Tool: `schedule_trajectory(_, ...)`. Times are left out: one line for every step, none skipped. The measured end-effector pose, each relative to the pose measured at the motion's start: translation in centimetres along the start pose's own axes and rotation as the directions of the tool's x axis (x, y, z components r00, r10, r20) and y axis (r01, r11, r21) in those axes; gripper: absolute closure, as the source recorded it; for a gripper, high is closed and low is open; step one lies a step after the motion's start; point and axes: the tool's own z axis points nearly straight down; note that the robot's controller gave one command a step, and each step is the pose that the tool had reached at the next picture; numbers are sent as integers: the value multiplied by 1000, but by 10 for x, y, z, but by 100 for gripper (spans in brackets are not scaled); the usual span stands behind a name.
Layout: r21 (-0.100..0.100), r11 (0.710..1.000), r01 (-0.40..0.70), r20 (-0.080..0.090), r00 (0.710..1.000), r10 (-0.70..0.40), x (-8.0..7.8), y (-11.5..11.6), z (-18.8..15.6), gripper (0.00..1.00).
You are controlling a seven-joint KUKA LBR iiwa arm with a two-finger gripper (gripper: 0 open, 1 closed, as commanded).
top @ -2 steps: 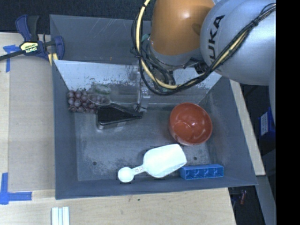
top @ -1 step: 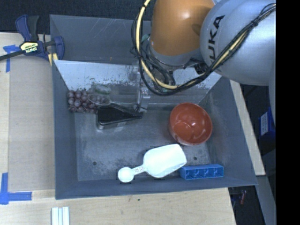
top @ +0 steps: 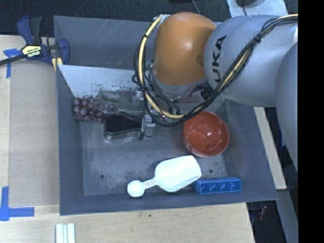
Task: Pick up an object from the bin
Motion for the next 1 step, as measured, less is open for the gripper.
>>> schedule_trajectory(-2,1000,-18,13,1000,18,-12,14,12,0)
